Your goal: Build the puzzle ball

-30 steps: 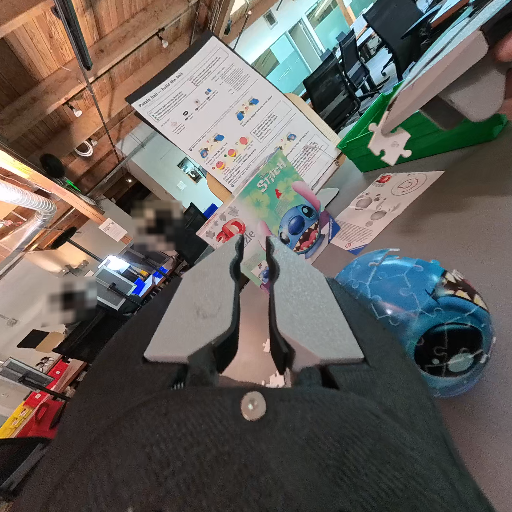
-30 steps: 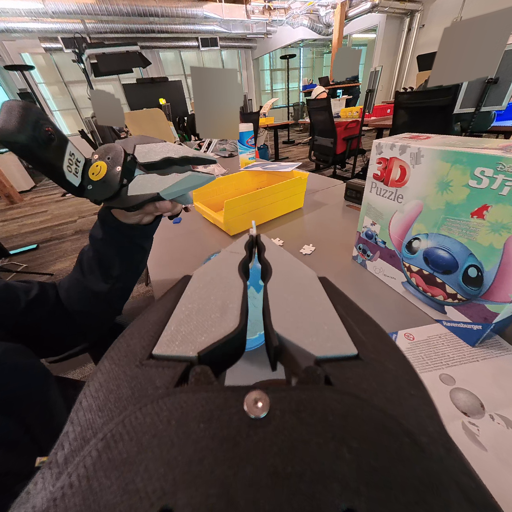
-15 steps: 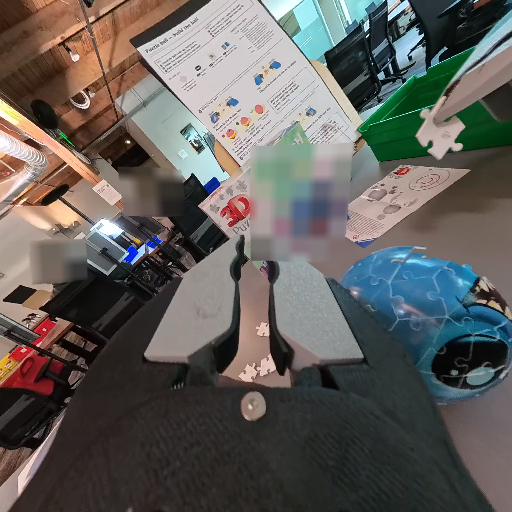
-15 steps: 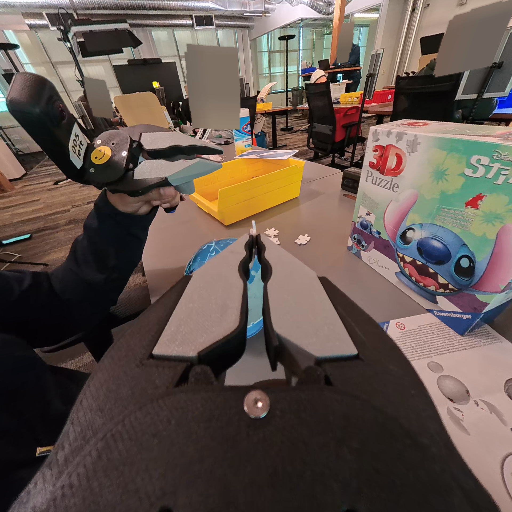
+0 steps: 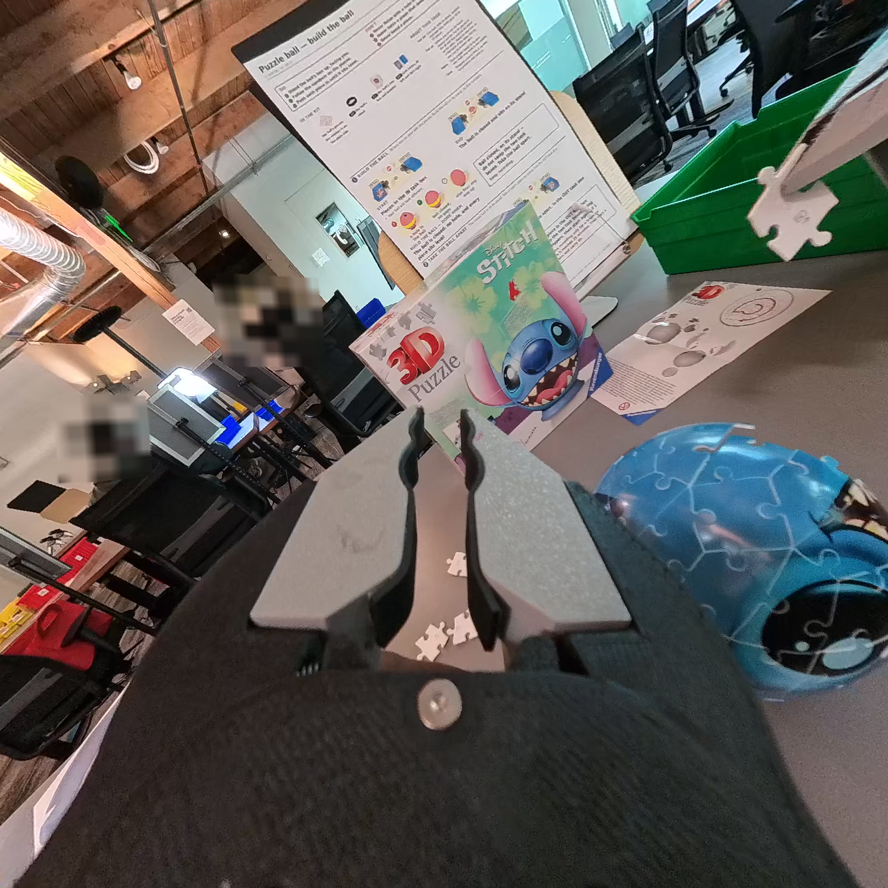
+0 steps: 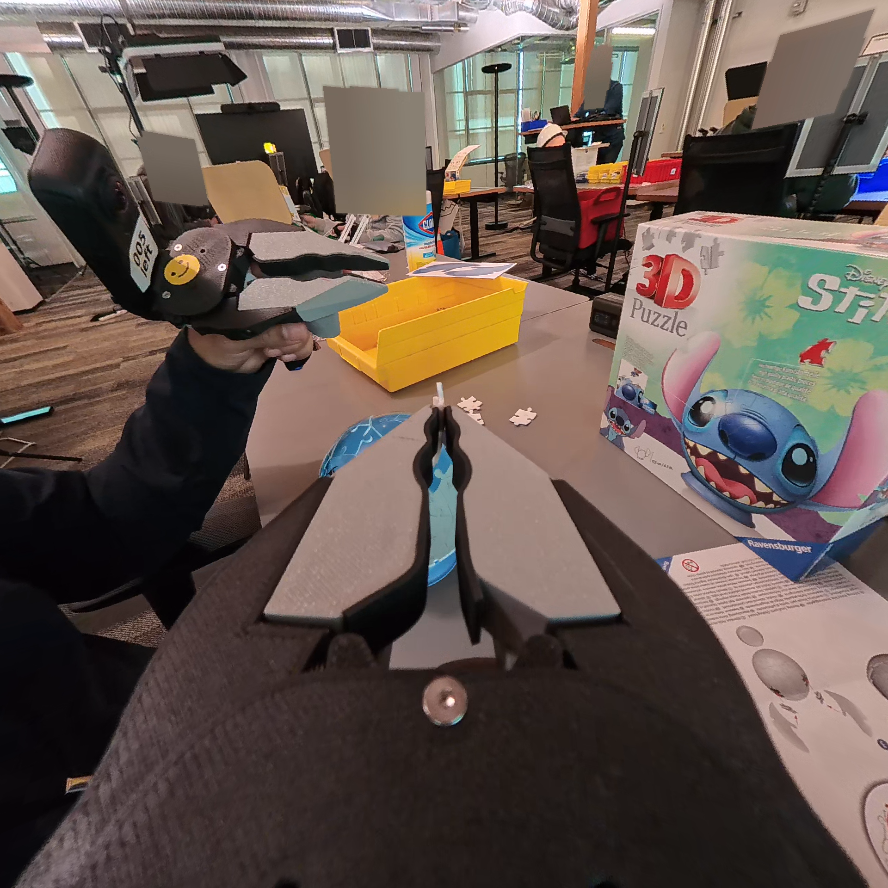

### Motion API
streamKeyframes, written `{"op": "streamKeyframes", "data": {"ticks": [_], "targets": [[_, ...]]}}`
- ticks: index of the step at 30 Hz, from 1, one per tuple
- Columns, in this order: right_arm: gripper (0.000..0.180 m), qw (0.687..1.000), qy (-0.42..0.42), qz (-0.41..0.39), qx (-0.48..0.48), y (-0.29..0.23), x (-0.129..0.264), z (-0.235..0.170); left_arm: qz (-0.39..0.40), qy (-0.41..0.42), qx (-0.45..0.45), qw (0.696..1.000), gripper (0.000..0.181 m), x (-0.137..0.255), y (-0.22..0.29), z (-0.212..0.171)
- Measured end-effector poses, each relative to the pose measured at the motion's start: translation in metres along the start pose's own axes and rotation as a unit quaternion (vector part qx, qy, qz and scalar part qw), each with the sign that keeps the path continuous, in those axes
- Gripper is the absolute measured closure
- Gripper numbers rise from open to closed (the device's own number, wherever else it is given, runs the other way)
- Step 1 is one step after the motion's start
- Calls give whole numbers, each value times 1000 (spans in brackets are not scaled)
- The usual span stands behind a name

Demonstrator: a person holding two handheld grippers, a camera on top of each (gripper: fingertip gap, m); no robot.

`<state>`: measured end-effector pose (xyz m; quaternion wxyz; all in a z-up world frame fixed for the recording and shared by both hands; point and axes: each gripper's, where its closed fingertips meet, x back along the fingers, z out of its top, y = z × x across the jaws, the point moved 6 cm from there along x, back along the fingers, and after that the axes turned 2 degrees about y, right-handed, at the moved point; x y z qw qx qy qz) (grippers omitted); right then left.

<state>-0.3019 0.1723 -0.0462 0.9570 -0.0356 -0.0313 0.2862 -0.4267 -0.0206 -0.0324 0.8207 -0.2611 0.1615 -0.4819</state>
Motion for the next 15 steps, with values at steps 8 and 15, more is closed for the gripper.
{"op": "streamKeyframes", "data": {"ticks": [8, 15], "targets": [[180, 1000, 0, 0, 0, 0, 0, 0, 1, -2, 3, 1000, 168, 1, -1, -1], [180, 1000, -4, -2, -3, 2, 0, -1, 1, -5, 3, 1000, 168, 0, -2, -2]]}}
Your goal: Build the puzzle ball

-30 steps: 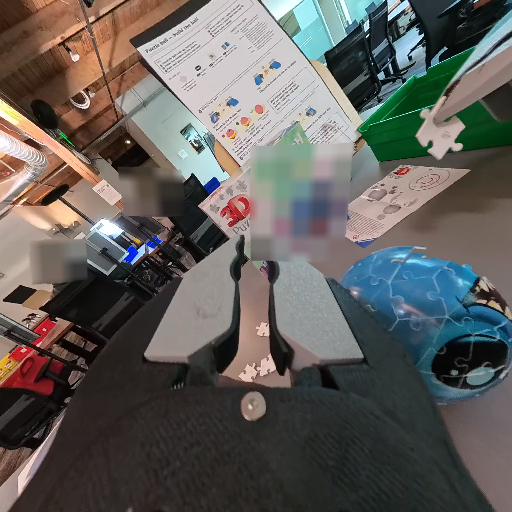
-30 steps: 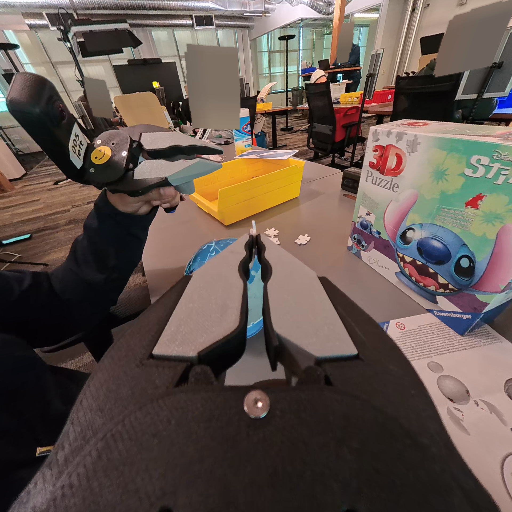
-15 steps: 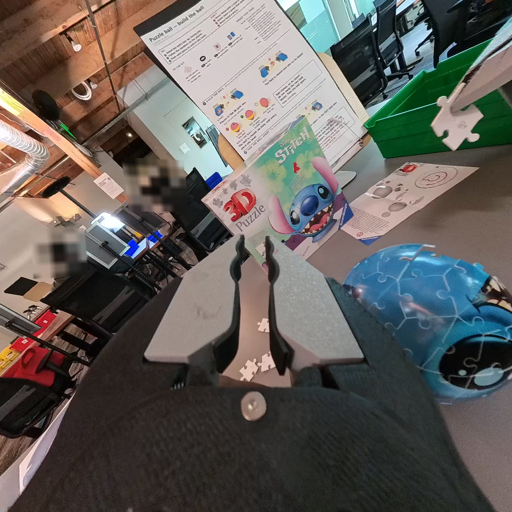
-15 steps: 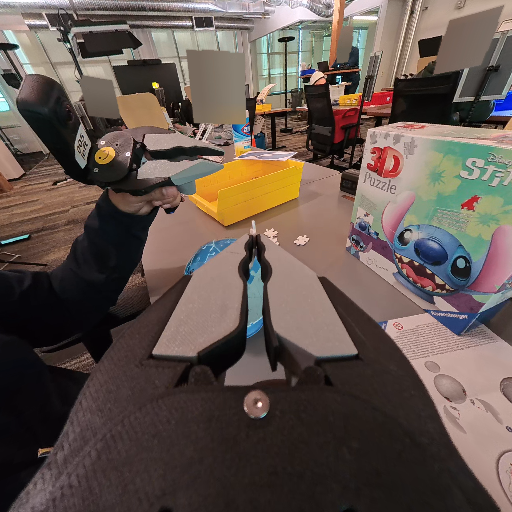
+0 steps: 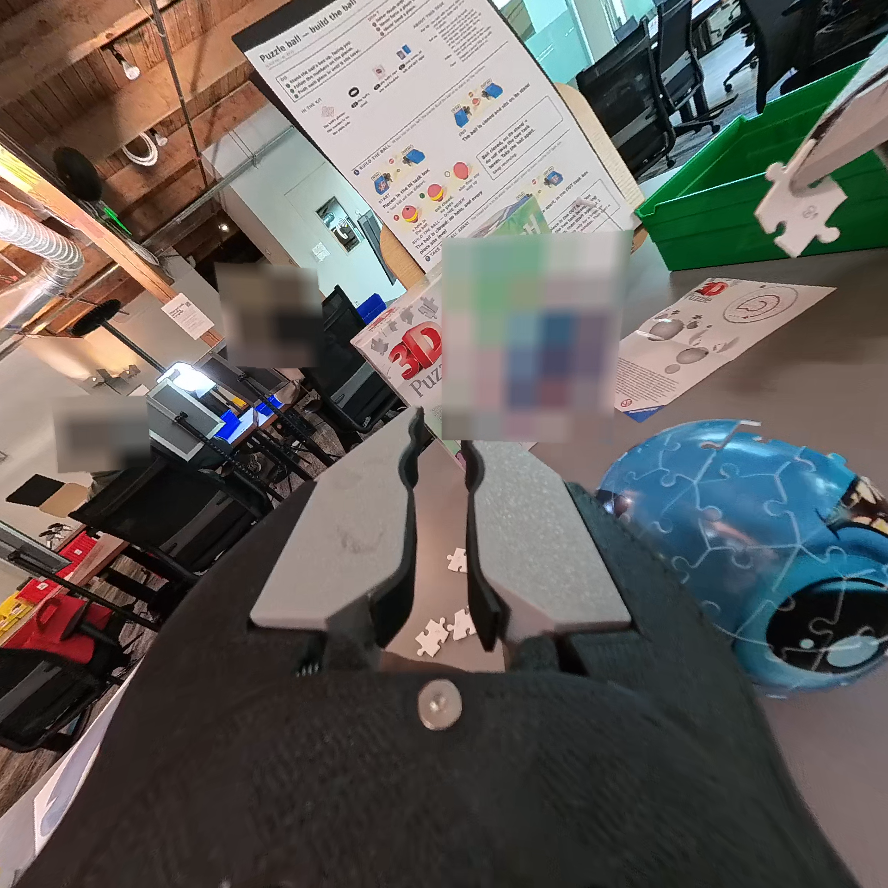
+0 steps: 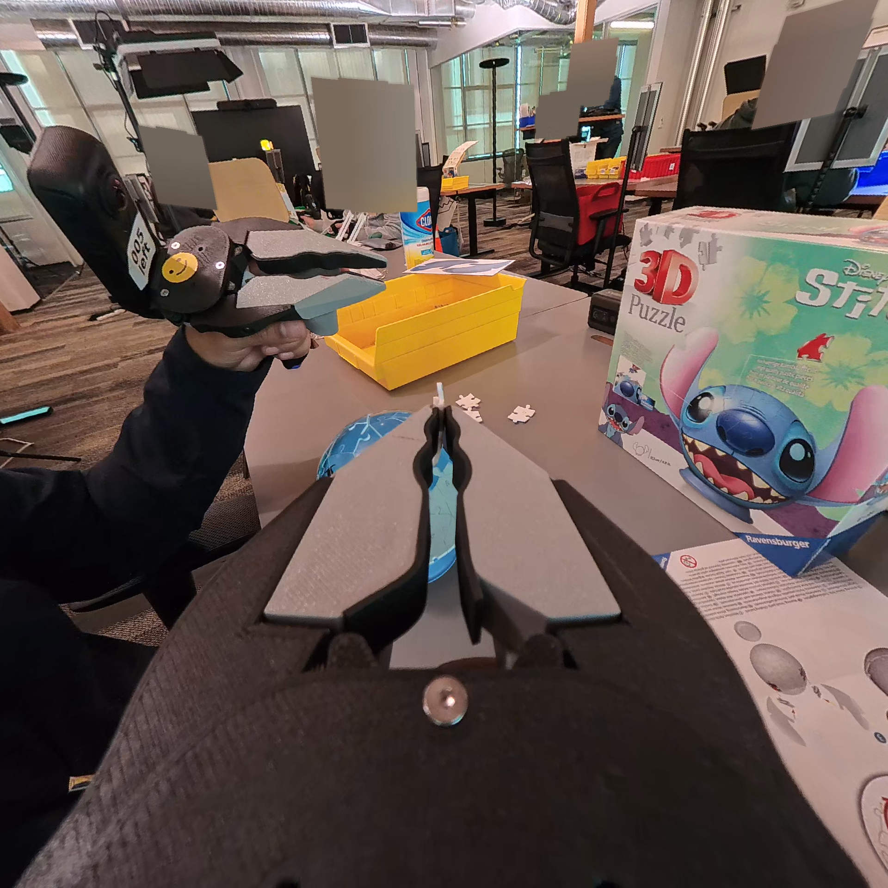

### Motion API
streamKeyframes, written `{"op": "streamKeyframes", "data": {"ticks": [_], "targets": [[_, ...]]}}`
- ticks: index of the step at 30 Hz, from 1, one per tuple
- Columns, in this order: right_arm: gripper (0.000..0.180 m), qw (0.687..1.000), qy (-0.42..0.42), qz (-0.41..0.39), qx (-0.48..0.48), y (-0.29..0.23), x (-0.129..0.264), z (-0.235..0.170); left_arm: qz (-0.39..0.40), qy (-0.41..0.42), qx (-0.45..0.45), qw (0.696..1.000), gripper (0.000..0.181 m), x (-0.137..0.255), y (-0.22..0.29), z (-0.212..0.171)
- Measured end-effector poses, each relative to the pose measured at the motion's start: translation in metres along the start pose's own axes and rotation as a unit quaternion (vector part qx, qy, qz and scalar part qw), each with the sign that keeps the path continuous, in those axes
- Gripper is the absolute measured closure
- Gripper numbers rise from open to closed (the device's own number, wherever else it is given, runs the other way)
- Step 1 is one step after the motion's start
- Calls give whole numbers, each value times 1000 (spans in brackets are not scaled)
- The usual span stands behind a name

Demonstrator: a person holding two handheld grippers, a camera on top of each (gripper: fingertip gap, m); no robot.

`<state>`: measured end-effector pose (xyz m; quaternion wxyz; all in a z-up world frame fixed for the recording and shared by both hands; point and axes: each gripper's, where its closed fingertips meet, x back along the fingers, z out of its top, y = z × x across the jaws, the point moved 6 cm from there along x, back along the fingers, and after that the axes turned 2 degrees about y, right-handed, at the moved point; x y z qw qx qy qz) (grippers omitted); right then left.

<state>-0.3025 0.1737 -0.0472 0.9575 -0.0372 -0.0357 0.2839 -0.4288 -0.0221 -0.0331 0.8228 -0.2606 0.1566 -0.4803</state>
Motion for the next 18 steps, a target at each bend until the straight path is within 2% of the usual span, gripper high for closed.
{"op": "streamKeyframes", "data": {"ticks": [14, 18], "targets": [[180, 1000, -10, -7, -4, 4, -3, -5, -5, -14, 13, 1000, 168, -4, 0, -5], [180, 1000, -24, -18, -4, 11, -3, -11, -24, -20, 45, 998, 168, -4, 2, -12]]}}
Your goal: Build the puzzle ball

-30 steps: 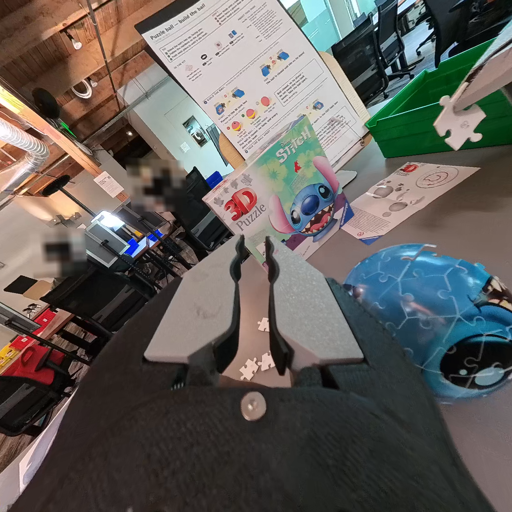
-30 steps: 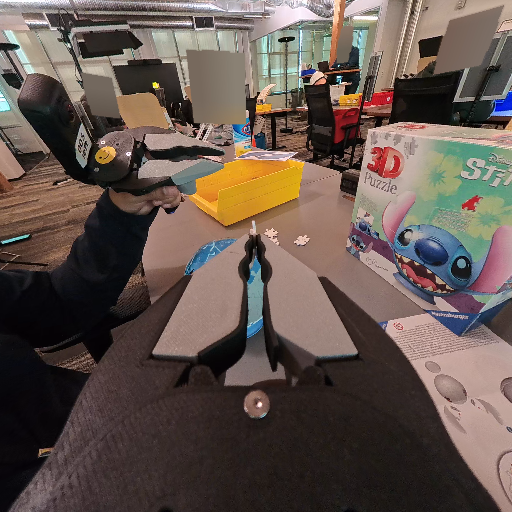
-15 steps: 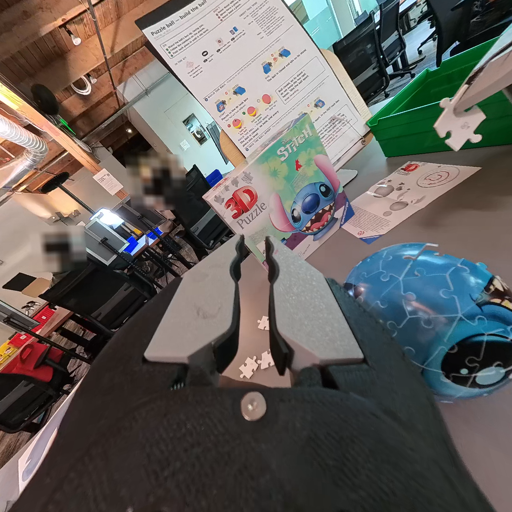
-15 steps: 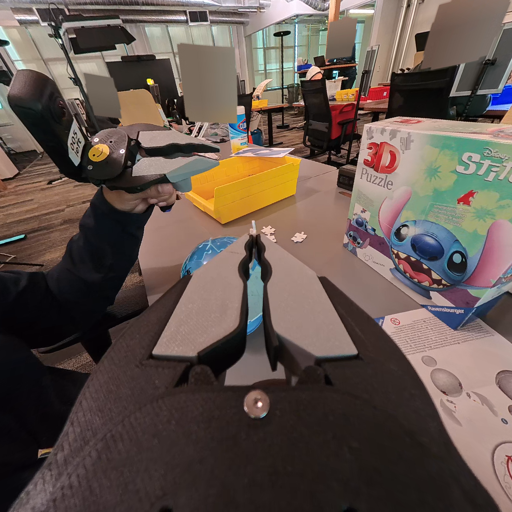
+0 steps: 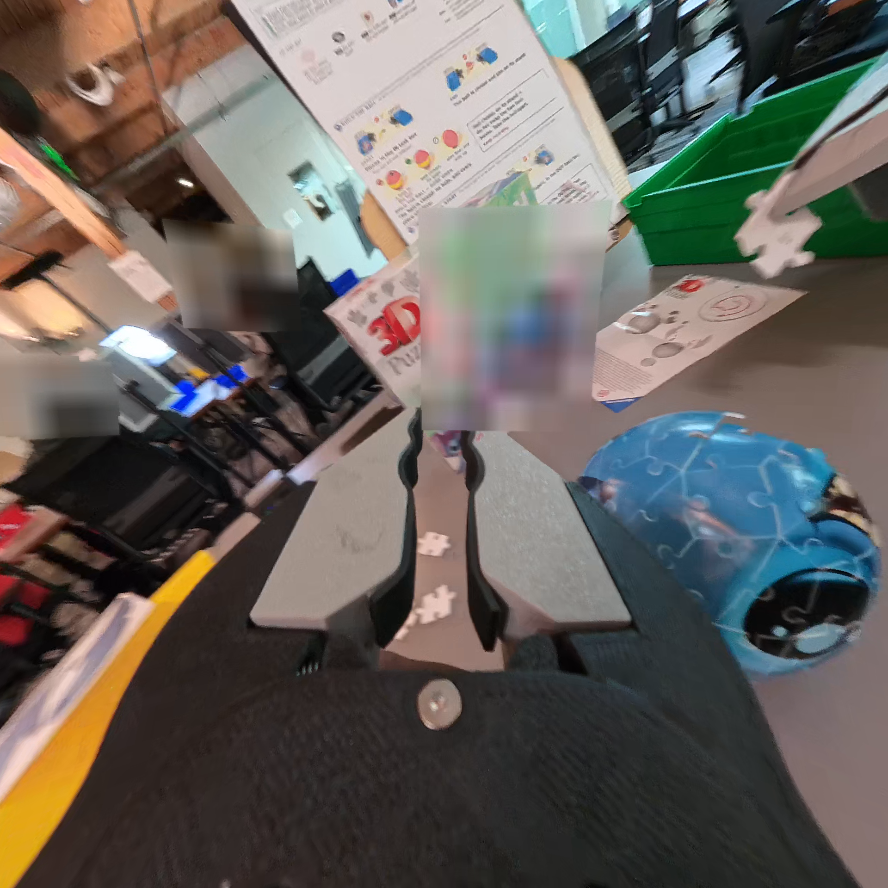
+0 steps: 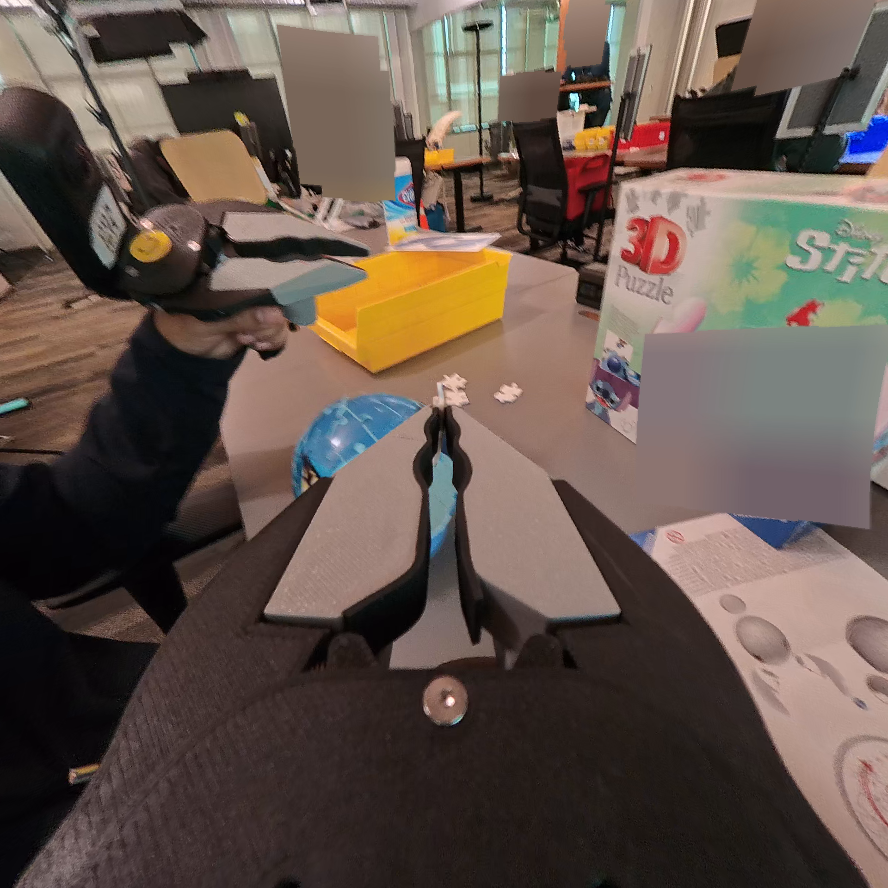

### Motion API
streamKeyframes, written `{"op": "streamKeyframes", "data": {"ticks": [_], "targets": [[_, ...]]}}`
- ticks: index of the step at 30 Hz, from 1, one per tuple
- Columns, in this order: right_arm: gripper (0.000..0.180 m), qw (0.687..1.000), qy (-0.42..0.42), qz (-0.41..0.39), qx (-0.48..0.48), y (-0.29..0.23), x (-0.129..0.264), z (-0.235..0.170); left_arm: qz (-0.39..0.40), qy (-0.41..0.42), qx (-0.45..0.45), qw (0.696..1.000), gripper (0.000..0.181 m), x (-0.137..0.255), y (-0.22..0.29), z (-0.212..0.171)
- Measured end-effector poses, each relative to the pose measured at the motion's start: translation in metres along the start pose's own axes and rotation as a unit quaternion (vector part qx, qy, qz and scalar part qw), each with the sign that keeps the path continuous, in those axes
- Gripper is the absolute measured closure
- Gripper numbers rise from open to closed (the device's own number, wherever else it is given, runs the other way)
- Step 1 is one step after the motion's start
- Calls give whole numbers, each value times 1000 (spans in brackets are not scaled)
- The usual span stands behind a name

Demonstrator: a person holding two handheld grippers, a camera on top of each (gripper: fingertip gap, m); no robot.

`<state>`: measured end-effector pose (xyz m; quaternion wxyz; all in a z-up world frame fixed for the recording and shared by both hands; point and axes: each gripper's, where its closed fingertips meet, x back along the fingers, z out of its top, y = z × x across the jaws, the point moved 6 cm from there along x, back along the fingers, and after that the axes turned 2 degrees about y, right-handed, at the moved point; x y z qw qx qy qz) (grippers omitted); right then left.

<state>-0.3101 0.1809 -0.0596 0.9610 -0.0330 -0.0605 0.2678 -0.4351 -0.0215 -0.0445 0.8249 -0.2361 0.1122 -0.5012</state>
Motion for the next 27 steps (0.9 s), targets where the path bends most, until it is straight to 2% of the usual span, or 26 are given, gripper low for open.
{"op": "streamKeyframes", "data": {"ticks": [3, 7, 12, 15, 17, 22, 27], "targets": [[180, 1000, -1, -4, 1, 14, 2, -8, -29, 2, 41, 999, 169, -3, -1, -12], [180, 999, -33, 10, -12, 34, -4, -39, -72, -7, 118, 990, 166, -6, 0, -40], [180, 997, -41, 56, -40, 47, -12, -67, -60, -19, 126, 990, 163, 0, -5, -68], [180, 993, -43, 95, -62, 44, -20, -79, -62, -37, 99, 992, 160, -3, 3, -90], [180, 991, -55, 102, -59, 42, -21, -81, -86, -52, 88, 991, 150, -7, 12, -107], [180, 990, -97, 81, -56, 43, -23, -97, -110, -70, 81, 988, 148, -22, 27, -128], [180, 991, -97, 75, -56, 45, -21, -98, -80, -50, 92, 991, 152, -23, 18, -126]]}}
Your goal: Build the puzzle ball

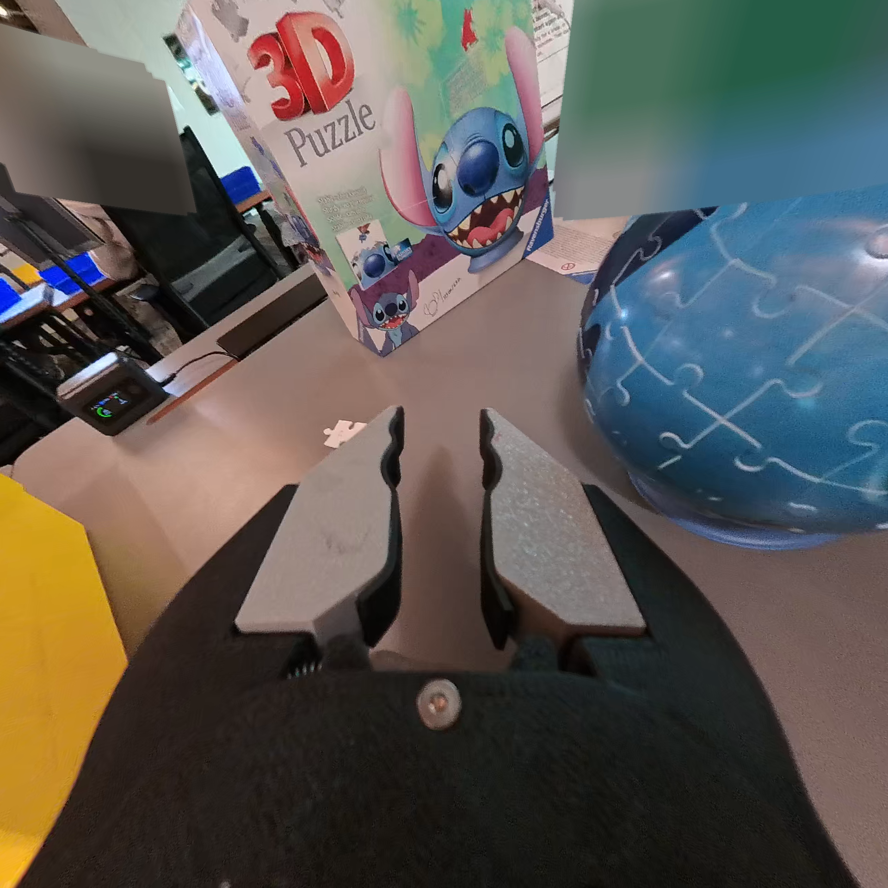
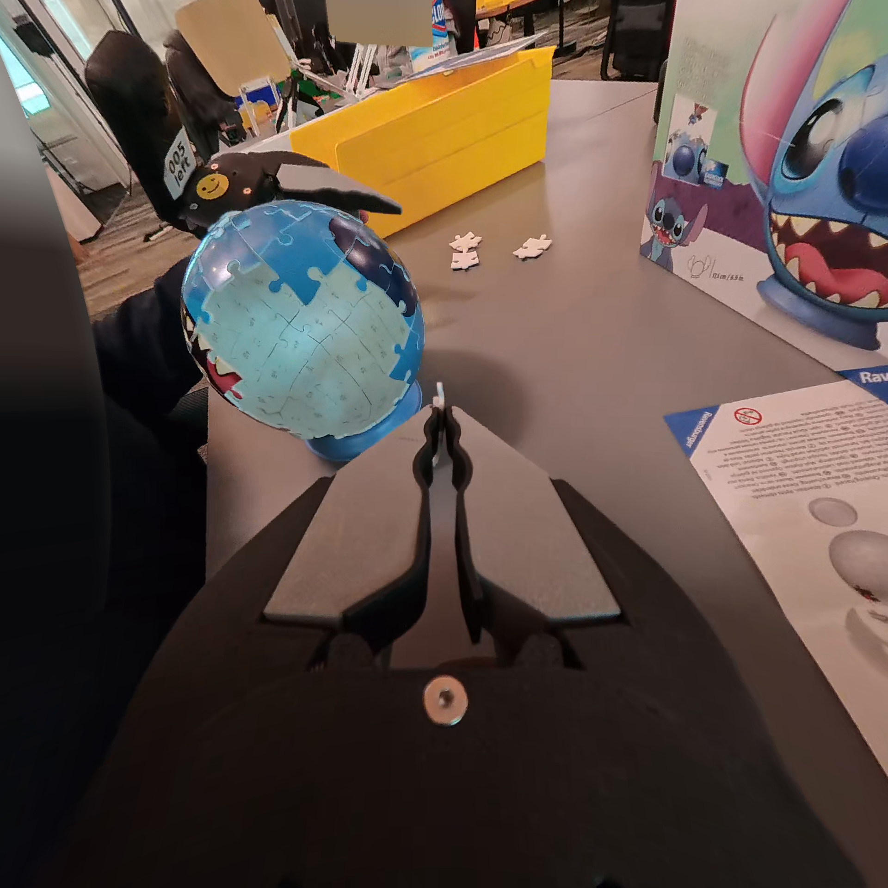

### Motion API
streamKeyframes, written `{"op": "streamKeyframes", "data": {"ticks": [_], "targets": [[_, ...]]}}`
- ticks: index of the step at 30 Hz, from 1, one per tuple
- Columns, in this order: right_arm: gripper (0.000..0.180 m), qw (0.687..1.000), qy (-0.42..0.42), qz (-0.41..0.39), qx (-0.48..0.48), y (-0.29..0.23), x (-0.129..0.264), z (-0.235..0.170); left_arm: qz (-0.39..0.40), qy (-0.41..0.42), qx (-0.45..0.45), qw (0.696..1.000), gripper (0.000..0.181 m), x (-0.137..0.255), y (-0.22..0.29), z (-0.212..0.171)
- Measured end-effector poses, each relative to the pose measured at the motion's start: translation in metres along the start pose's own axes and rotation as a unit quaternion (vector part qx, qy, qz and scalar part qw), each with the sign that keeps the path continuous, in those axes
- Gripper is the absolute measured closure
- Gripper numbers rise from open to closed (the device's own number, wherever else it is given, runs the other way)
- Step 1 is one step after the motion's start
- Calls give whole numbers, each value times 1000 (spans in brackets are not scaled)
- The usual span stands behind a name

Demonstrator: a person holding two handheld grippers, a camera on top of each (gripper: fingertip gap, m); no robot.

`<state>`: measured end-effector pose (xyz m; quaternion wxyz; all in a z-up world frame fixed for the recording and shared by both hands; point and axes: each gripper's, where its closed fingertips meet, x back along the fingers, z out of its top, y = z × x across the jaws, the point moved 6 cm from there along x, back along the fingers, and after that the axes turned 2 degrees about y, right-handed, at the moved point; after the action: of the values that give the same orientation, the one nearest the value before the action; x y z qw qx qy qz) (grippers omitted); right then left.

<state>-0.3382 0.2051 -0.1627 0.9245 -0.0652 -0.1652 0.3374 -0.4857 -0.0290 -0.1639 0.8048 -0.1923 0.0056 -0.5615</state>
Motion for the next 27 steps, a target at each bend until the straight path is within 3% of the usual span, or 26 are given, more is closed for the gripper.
{"op": "streamKeyframes", "data": {"ticks": [9, 18, 23, 27], "targets": [[180, 999, -21, 18, -18, -2, -5, -7, -5, -15, 2, 1000, 150, -3, 0, -3], [180, 992, 14, 69, -106, -5, -3, -5, 23, -25, -22, 999, 149, 12, 0, 12], [180, 982, 22, 88, -165, -15, -7, -10, -18, -26, -36, 999, 146, 28, 18, 26], [180, 984, 11, 63, -166, -24, -9, -14, -99, -43, -67, 992, 135, 46, 35, 9]]}}
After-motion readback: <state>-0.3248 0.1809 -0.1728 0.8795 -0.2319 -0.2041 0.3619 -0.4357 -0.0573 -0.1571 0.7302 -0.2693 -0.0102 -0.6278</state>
